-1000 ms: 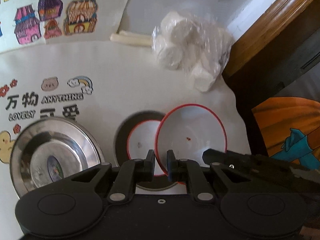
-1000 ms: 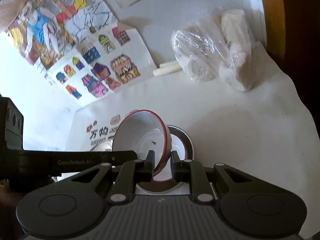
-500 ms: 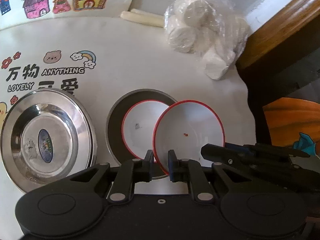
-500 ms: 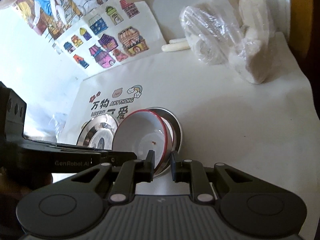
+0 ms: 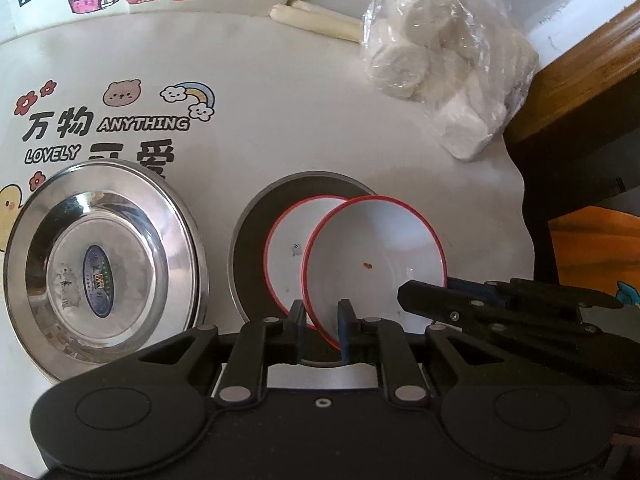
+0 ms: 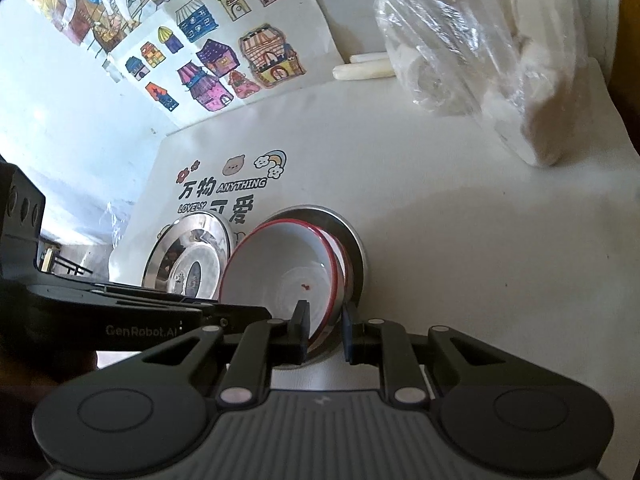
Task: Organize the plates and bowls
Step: 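Lift the second white bowl with both tools toward the nested bowls, then lower the white bowl into the other white bowl and open both tools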
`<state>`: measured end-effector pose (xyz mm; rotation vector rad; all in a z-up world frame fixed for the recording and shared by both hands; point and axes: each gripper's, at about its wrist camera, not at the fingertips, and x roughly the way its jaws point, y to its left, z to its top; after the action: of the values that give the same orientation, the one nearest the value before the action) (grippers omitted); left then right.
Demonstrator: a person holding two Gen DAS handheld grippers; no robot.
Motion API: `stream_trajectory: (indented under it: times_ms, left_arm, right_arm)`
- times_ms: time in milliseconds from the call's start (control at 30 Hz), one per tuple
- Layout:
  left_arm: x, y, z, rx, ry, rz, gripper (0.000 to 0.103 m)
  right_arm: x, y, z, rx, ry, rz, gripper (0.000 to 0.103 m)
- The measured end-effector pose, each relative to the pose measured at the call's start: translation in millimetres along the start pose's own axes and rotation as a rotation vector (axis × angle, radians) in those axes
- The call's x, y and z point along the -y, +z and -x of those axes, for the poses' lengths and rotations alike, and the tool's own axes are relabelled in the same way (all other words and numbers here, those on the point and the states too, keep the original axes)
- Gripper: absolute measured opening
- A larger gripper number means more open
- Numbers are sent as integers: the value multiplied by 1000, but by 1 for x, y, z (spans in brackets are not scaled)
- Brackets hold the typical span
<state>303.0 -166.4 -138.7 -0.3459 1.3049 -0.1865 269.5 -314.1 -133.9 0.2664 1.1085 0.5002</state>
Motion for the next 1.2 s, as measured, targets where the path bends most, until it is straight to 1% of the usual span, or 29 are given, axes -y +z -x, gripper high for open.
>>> stream_trajectory:
  times_ms: [200, 467, 1000, 1200]
  left_arm:
    - [-7, 1, -4, -19, 5, 28, 18]
    - [-7, 7, -7, -22, 5, 34, 19]
    - [-8, 5, -7, -25, 12, 34, 21]
    - [-4, 8, -8, -22, 24, 15, 22]
  right_arm:
    - [-2, 5, -8, -19, 2, 13, 19]
    - [-3, 9, -12, -20, -3, 19, 19]
    - [-4, 9, -19, -24, -8, 14, 19]
    - [-4, 10, -19, -24, -10, 13, 19]
